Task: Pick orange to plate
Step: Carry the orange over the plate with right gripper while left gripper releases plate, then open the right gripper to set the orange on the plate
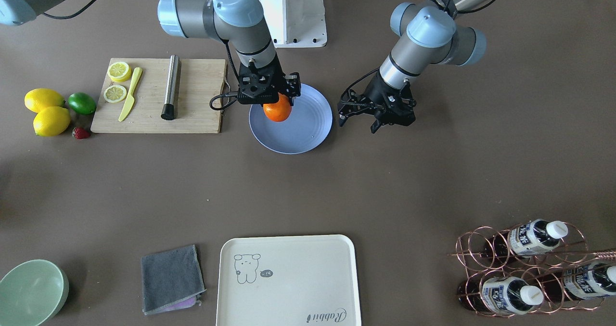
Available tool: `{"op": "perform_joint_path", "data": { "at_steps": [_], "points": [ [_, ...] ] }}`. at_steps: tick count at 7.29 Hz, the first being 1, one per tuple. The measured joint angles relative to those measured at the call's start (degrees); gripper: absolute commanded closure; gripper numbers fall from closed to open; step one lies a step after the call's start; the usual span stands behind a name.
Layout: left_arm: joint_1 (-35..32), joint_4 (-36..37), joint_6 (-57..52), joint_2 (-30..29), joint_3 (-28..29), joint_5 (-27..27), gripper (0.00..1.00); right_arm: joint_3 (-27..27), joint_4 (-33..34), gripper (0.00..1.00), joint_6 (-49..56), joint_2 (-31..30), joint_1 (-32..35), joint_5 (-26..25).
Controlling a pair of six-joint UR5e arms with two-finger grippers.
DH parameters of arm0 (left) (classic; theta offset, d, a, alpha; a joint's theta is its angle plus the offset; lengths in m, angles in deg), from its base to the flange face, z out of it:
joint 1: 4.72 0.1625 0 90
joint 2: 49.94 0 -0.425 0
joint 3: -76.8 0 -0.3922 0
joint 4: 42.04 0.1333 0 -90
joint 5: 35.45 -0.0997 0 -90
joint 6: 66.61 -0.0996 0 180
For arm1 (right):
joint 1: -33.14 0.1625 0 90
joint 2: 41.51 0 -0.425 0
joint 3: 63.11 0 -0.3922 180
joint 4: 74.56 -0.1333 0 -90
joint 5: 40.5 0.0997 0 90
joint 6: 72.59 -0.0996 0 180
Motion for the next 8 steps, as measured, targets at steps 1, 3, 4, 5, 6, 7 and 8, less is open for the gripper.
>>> {"op": "perform_joint_path", "data": {
  "at_steps": [1,3,4,5,6,7,8],
  "points": [
    [-0.5,0.0,-0.3,0.2,-0.1,0.5,0.02,-1.2,-0.1,1.0,-0.1,0.4,-0.8,-0.9],
    [-0.8,0.0,-0.4,0.4,-0.2,0.7,0.02,-3.4,-0.4,1.0,0.3,1.1,-1.1,-2.4],
    [-0.8,0.0,-0.3,0.5,-0.2,0.6,0.02,-4.0,-0.5,0.9,0.4,1.3,-1.2,-2.8],
    [-0.7,0.0,-0.3,0.5,-0.1,0.6,0.02,-4.2,-0.6,0.29,0.4,1.4,-1.2,-2.9],
    [-0.6,0.0,-0.3,0.5,0.0,0.6,0.02,-4.3,-0.6,0.0,0.3,1.4,-1.4,-3.0],
    [-0.6,0.0,-0.3,0.4,0.1,0.6,0.02,-4.3,-0.6,0.0,0.2,1.2,-1.6,-3.1],
    [-0.6,0.0,-0.2,0.4,0.2,0.5,0.02,-4.3,-0.7,0.0,0.0,1.1,-1.8,-3.3]
  ]
}}
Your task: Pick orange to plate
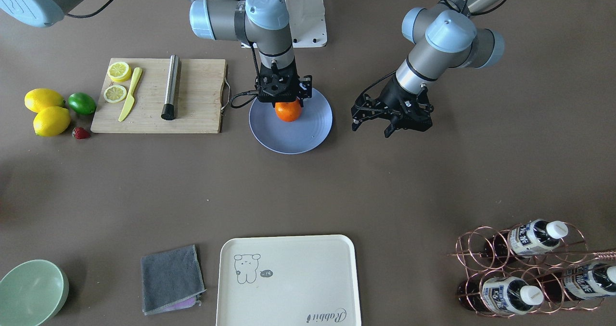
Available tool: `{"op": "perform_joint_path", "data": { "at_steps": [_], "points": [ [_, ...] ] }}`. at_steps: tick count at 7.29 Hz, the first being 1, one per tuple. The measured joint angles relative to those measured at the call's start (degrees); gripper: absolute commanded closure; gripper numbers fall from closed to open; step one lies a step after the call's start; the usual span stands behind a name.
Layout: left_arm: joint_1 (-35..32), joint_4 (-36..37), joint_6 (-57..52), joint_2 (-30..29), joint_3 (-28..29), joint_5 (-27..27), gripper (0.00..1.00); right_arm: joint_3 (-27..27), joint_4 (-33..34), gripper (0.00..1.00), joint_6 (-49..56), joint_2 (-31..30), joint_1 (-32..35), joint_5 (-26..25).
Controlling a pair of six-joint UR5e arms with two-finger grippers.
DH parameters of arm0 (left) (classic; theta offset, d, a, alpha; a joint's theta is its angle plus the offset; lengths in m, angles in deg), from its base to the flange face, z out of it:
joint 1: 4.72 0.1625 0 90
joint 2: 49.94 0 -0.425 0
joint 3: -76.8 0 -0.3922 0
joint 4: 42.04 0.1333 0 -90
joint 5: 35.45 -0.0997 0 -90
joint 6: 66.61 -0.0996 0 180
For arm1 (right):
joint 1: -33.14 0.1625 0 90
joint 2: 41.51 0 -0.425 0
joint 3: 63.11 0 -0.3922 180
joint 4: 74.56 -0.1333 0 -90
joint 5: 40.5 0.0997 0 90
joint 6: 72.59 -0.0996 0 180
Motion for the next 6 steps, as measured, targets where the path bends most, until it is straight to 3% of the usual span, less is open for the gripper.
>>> {"op": "perform_joint_path", "data": {
  "at_steps": [3,4,6],
  "points": [
    [-3.1,1.3,-0.7,0.5,-0.6,2.6,0.02,4.1,1.0,0.0,0.0,-1.6,2.2,1.1],
    [-6.2,2.9,-3.0,0.9,-1.3,5.9,0.02,9.0,2.5,0.0,1.1,-4.8,6.0,4.2],
    [-15.0,9.3,-15.3,2.1,-2.1,13.1,0.02,16.9,4.9,0.0,13.8,-15.1,20.9,16.6]
  ]
}}
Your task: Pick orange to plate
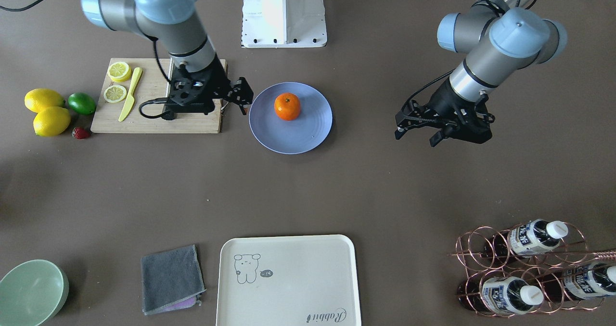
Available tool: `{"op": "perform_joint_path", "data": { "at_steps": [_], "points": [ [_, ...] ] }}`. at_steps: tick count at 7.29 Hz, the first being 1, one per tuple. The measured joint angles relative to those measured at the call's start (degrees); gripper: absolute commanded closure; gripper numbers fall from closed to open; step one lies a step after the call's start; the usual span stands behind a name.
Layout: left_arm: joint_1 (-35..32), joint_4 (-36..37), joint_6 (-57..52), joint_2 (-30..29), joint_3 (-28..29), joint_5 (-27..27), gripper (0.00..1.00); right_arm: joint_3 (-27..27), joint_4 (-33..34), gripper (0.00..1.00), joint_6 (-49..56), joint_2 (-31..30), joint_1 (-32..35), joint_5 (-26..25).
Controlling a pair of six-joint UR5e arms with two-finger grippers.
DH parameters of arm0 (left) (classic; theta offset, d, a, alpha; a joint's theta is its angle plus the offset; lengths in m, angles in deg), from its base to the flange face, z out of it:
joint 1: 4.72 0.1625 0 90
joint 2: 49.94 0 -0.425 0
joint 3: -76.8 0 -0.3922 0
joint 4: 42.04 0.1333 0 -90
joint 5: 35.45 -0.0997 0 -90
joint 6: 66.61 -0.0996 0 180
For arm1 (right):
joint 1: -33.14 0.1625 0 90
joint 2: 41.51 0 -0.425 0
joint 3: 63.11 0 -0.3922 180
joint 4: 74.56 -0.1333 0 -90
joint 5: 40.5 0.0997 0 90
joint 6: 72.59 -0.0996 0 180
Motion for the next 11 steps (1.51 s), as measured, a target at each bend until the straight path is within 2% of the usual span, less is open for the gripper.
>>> {"op": "perform_joint_path", "data": {
  "at_steps": [1,3,4,6,7,8,11],
  "points": [
    [-5.3,4.3,-8.8,1.6,-0.3,3.2,0.02,0.9,0.4,0.0,11.4,-5.4,7.6,5.2],
    [-15.8,9.0,-27.7,8.0,0.0,8.0,0.02,-2.2,0.6,0.0,40.3,-16.5,23.0,11.4],
    [-20.4,10.1,-35.0,11.4,0.1,9.2,0.02,-6.1,0.5,0.0,55.1,-20.9,30.7,13.7],
    [-27.8,10.6,-43.0,16.7,0.4,11.2,0.02,-16.8,0.2,0.0,80.8,-25.9,44.5,16.7],
    [-30.0,9.4,-45.7,19.2,0.4,11.7,0.02,-20.4,0.1,0.0,88.0,-27.0,49.4,17.2],
    [-31.5,7.6,-47.8,20.7,0.9,11.8,0.02,-21.2,0.1,0.0,90.8,-27.9,52.5,17.5],
    [-33.4,6.4,-48.8,21.5,3.7,11.3,0.02,-20.7,0.0,0.0,91.7,-28.1,54.4,17.4]
  ]
}}
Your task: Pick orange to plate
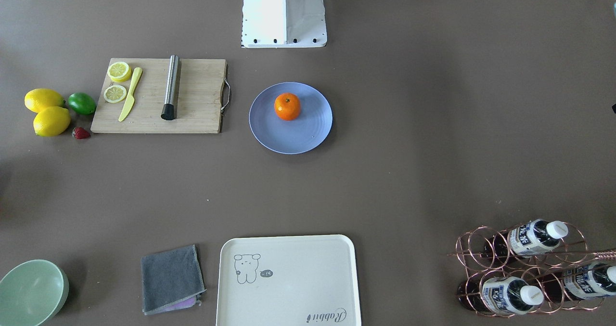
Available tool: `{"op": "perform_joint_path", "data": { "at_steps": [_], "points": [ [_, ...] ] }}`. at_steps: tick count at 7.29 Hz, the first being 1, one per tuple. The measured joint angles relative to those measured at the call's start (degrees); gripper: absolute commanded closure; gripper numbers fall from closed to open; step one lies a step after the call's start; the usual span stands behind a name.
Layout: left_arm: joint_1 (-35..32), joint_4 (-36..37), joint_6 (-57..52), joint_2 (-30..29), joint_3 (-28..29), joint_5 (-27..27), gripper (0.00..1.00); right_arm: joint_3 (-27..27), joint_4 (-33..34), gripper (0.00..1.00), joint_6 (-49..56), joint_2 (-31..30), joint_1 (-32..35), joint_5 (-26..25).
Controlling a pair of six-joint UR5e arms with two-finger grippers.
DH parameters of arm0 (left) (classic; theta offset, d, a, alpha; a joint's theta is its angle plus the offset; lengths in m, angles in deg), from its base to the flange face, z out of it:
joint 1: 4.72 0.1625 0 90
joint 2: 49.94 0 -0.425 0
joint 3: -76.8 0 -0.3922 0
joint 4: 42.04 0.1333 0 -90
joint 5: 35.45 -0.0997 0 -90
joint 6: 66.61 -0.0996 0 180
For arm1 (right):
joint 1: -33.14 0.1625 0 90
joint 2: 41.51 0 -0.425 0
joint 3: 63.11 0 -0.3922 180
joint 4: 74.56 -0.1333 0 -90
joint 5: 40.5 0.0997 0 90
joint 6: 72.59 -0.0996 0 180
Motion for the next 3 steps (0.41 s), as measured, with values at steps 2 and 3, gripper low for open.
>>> {"op": "perform_joint_path", "data": {
  "at_steps": [2,3],
  "points": [
    [-0.2,0.0,0.0,0.1,0.3,-0.2,0.02,-0.3,-0.1,0.0,-0.1,0.2,0.0,-0.2],
    [-0.2,0.0,0.0,0.1,0.3,-0.2,0.02,-0.3,-0.1,0.0,-0.1,0.2,0.0,-0.1]
  ]
}}
